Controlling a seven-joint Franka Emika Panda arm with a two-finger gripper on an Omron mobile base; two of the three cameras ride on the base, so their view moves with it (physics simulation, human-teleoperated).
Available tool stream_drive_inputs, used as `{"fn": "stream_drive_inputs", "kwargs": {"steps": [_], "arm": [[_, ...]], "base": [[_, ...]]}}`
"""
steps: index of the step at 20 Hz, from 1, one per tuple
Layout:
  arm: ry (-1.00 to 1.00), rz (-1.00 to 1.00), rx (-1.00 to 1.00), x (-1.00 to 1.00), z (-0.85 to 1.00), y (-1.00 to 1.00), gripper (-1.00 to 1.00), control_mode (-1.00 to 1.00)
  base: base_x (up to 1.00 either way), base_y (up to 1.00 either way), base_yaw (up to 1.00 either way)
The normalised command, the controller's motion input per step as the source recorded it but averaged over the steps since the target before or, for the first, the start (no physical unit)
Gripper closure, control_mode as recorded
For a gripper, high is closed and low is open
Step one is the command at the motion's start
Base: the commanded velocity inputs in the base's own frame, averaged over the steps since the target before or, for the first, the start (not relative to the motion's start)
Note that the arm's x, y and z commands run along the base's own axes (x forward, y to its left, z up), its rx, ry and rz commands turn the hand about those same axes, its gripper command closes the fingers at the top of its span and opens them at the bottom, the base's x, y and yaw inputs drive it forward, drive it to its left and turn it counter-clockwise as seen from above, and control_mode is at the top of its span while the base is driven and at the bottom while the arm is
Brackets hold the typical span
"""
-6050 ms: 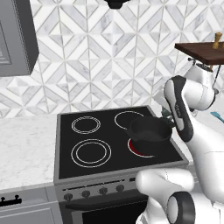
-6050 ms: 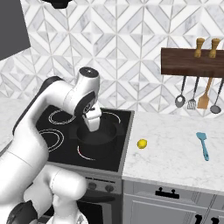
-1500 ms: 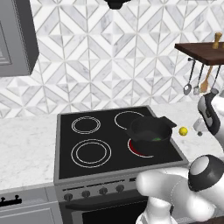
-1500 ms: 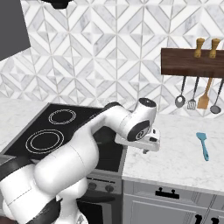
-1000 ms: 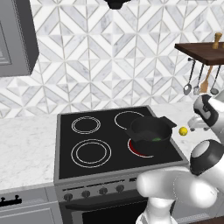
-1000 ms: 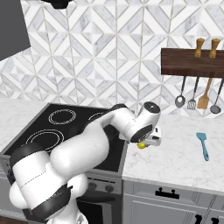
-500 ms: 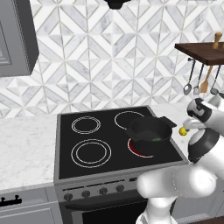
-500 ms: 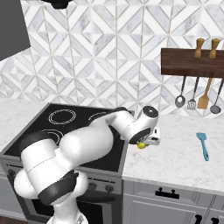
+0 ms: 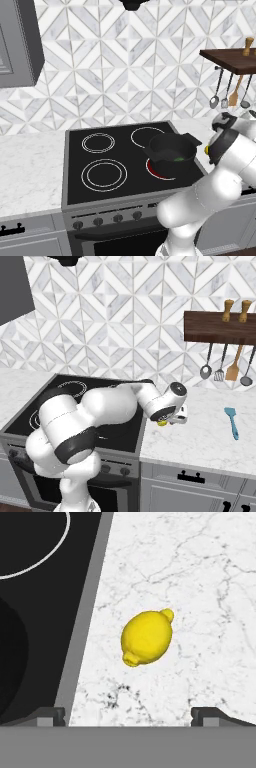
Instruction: Put the broccoli and lemon in the pot. Retrieve the spatula and lightly stir the vegetables in the pot.
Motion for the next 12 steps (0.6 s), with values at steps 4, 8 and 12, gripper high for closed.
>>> {"fn": "stream_drive_inputs", "kwargs": {"steps": [4, 8, 12], "arm": [[0.0, 0.0, 0.0, 0.32, -0.1, 0.0, -1.0, -1.0], [0.0, 0.0, 0.0, 0.23, -0.1, -0.01, -1.0, -1.0], [0.0, 0.0, 0.0, 0.13, -0.23, 0.0, -1.0, -1.0]], "base": [[0.0, 0.0, 0.0], [0.0, 0.0, 0.0], [0.0, 0.0, 0.0]]}}
